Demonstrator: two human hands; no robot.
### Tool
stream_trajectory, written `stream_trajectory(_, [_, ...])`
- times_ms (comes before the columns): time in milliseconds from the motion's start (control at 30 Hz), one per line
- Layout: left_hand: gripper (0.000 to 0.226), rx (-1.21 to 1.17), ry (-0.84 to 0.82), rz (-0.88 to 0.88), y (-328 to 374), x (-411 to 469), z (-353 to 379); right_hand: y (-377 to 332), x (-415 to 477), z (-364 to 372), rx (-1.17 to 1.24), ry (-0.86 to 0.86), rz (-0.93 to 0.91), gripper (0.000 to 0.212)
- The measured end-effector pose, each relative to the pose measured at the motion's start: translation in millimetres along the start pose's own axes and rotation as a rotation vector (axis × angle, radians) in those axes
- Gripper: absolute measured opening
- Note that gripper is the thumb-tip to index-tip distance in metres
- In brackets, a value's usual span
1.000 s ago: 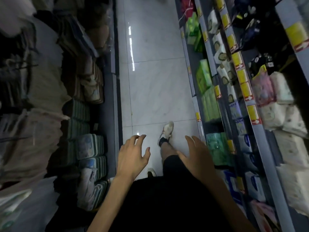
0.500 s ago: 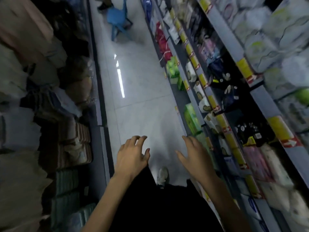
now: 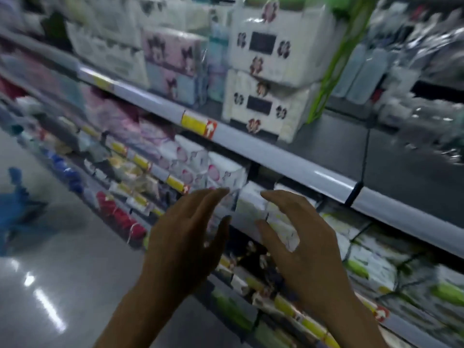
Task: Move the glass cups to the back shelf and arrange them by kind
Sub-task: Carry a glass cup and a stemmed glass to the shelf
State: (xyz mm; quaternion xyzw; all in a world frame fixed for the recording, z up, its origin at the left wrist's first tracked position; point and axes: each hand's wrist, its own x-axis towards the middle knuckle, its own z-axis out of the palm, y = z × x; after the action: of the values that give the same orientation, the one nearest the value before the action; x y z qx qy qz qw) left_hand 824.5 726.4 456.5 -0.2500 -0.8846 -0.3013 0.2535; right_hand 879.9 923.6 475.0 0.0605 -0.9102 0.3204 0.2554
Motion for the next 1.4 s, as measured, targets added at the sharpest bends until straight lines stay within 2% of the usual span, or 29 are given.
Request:
stream_trajectory(133, [0.041,-0.112,0.075,0.284,19,74,17,-1,35,-41,-0.147,0.205,-0.006,0.033])
stream_trajectory(267, [0.043,-0.251,0.033,0.47,66,131,52,24,50,-92,-0.31,0.328,0.154,0.042])
stream_trajectory(433, [0.051,-0.222,-0.184,0.541,130,202,101,88,76,-159,-0.466,0.413,0.332,0.035])
stream_trajectory(600, [0.055,-0.089,-0.242,0.648,190,265,158,156,108,-224,-0.632,0.456,0.497,0.04])
stream_trajectory(867, [0.07,0.027,-0.359,0.567,246,325,241,207,160,-271,-0.686,0.359,0.654,0.08])
stream_trajectory(933, [0.075,0.016,-0.41,0.528,252,331,254,214,165,-274,-0.698,0.319,0.703,0.076])
stream_trajectory(1033, [0.074,-0.046,-0.48,0.486,257,332,266,223,166,-273,-0.734,0.287,0.747,0.057])
stream_trajectory(1133, [0.066,-0.119,-0.457,0.475,258,327,273,228,165,-268,-0.719,0.317,0.722,0.047])
stream_trajectory(1400, [0.063,-0.271,-0.435,0.313,274,325,272,225,166,-262,-0.678,0.398,0.693,0.051])
